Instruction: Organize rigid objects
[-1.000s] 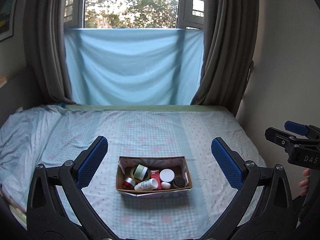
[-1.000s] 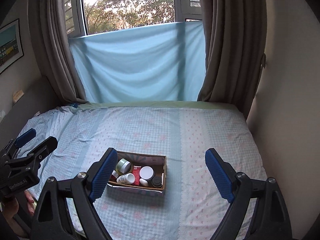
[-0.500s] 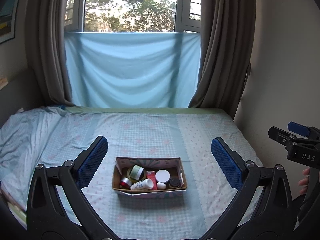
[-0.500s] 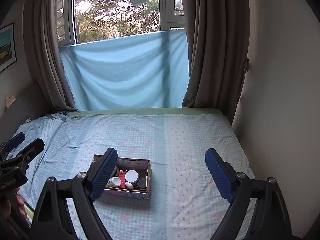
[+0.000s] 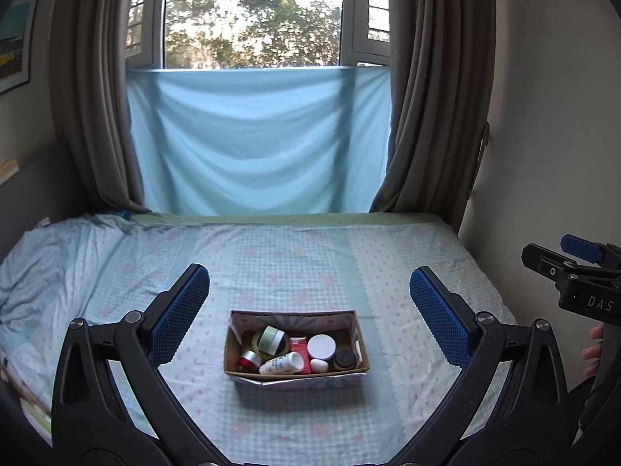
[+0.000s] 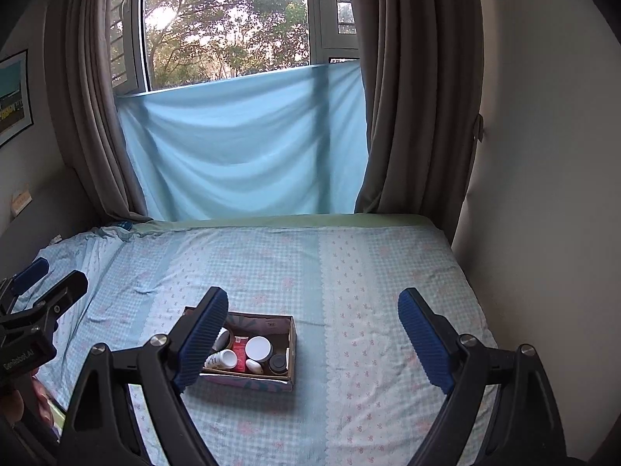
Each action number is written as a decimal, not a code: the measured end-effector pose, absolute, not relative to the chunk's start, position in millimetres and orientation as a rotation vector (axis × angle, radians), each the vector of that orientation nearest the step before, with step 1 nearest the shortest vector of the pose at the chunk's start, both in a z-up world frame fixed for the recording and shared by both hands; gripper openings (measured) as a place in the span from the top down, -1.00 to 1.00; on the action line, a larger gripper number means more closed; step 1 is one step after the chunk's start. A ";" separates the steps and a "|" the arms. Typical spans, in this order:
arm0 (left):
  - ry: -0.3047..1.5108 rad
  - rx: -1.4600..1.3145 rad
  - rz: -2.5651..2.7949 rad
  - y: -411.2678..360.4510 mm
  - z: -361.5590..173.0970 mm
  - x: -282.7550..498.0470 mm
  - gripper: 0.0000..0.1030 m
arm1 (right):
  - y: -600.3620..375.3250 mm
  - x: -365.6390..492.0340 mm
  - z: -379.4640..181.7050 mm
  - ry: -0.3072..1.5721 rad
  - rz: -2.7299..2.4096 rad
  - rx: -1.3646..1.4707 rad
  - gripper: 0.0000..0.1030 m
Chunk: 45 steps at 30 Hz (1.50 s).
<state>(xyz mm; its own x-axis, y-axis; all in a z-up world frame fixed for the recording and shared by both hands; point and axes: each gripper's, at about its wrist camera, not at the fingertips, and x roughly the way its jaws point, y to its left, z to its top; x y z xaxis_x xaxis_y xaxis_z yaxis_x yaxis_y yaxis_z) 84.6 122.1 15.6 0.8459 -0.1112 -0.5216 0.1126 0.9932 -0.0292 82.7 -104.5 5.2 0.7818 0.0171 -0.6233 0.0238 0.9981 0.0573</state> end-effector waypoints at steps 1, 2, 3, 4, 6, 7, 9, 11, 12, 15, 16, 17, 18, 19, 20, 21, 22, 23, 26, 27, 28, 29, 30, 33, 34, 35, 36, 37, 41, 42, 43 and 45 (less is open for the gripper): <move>0.548 0.005 -0.116 121.8 15.9 84.3 -1.00 | -104.4 82.8 5.3 0.673 -0.004 0.063 -0.69; 0.548 0.007 -0.116 121.7 16.1 84.3 -1.00 | -104.2 83.0 5.5 0.671 -0.004 0.062 -0.69; 0.548 0.007 -0.117 122.1 16.6 84.5 -1.00 | -104.4 82.9 5.5 0.671 -0.005 0.061 -0.69; 0.548 0.006 -0.117 122.3 16.9 84.5 -1.00 | -104.8 82.8 5.7 0.670 -0.005 0.062 -0.69; 0.548 0.007 -0.120 122.8 17.5 84.3 -1.00 | -104.9 82.8 6.0 0.670 -0.004 0.064 -0.69; 0.546 0.007 -0.119 122.8 18.0 83.9 -1.00 | -105.0 82.8 6.1 0.670 -0.005 0.063 -0.69; 0.544 0.010 -0.119 122.6 18.3 82.6 -1.00 | -104.7 82.7 6.6 0.669 -0.005 0.063 -0.69; 0.543 0.011 -0.119 122.9 18.6 82.4 -1.00 | -104.3 82.7 7.1 0.668 -0.005 0.063 -0.69; 0.543 0.011 -0.119 122.9 18.6 82.3 -1.00 | -104.0 82.7 7.6 0.667 -0.005 0.063 -0.69; 0.543 0.012 -0.122 122.8 19.2 82.2 -1.00 | -103.6 82.8 8.2 0.667 -0.005 0.064 -0.69; 0.543 0.015 -0.119 122.5 19.7 82.4 -1.00 | -103.5 82.8 8.3 0.667 -0.006 0.064 -0.69; 0.541 0.019 -0.118 122.1 20.2 81.9 -1.00 | -103.7 82.9 8.2 0.668 -0.005 0.065 -0.69; 0.539 0.023 -0.118 121.7 20.5 81.5 -1.00 | -103.5 82.9 8.9 0.669 -0.005 0.065 -0.69; 0.537 0.026 -0.117 121.6 21.1 81.0 -1.00 | -103.0 82.9 9.5 0.669 -0.006 0.065 -0.69; 0.535 0.027 -0.117 121.4 21.2 80.7 -1.00 | -103.0 82.9 9.6 0.668 -0.006 0.065 -0.69; 0.535 0.028 -0.118 121.0 21.8 80.8 -1.00 | -103.2 82.9 9.4 0.669 -0.005 0.065 -0.69; 0.535 0.028 -0.119 120.8 21.8 80.4 -1.00 | -103.0 83.0 9.7 0.668 -0.005 0.066 -0.69; 0.535 0.029 -0.119 120.8 21.5 80.1 -1.00 | -103.0 83.0 9.7 0.668 -0.006 0.066 -0.69; 0.541 0.036 -0.114 120.2 19.7 80.6 -1.00 | -102.1 83.4 9.6 0.671 -0.007 0.059 -0.69; 0.542 0.035 -0.114 120.3 19.5 80.6 -1.00 | -102.2 83.6 9.9 0.671 -0.007 0.060 -0.69; 0.543 0.033 -0.114 120.8 19.5 80.5 -1.00 | -102.1 83.5 10.1 0.672 -0.007 0.060 -0.69; 0.544 0.031 -0.115 121.4 19.5 80.8 -1.00 | -102.1 83.5 10.6 0.672 -0.007 0.060 -0.69; 0.546 0.029 -0.117 121.9 19.2 81.0 -1.00 | -102.2 83.5 10.2 0.670 -0.007 0.060 -0.69; 0.580 0.030 -0.114 121.4 16.4 87.5 -1.00 | -102.2 84.0 10.0 0.670 -0.006 0.061 -0.69; 0.589 0.039 -0.102 120.6 14.5 88.8 -1.00 | -101.8 84.7 9.6 0.673 -0.007 0.060 -0.69; 0.594 0.051 -0.092 120.0 12.5 90.0 -1.00 | -101.7 84.2 9.6 0.675 -0.007 0.059 -0.69; 0.595 0.064 -0.081 119.1 10.7 90.2 -1.00 | -101.3 84.4 9.6 0.676 -0.007 0.060 -0.69; 0.590 0.074 -0.074 118.6 9.6 89.5 -1.00 | -101.0 84.6 9.6 0.677 -0.006 0.061 -0.69; 0.556 0.060 -0.090 119.5 10.1 82.9 -1.00 | -101.1 84.7 11.2 0.676 -0.006 0.060 -0.69; 0.551 0.052 -0.099 120.0 10.9 81.8 -1.00 | -101.1 84.9 11.5 0.675 -0.006 0.061 -0.69; 0.543 0.046 -0.103 120.0 11.6 80.7 -1.00 | -101.5 85.0 11.9 0.674 -0.007 0.062 -0.69; 0.519 0.049 -0.098 119.6 13.6 76.7 -1.00 | -101.7 84.8 11.2 0.672 -0.006 0.063 -0.69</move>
<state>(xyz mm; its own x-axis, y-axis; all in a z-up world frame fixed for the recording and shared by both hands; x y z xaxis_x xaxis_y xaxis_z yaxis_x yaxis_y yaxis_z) 76.7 119.6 13.6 0.8638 -0.0811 -0.4973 0.1058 0.9942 0.0216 84.8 -101.7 11.2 0.7828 0.0144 -0.6221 0.0263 0.9981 0.0563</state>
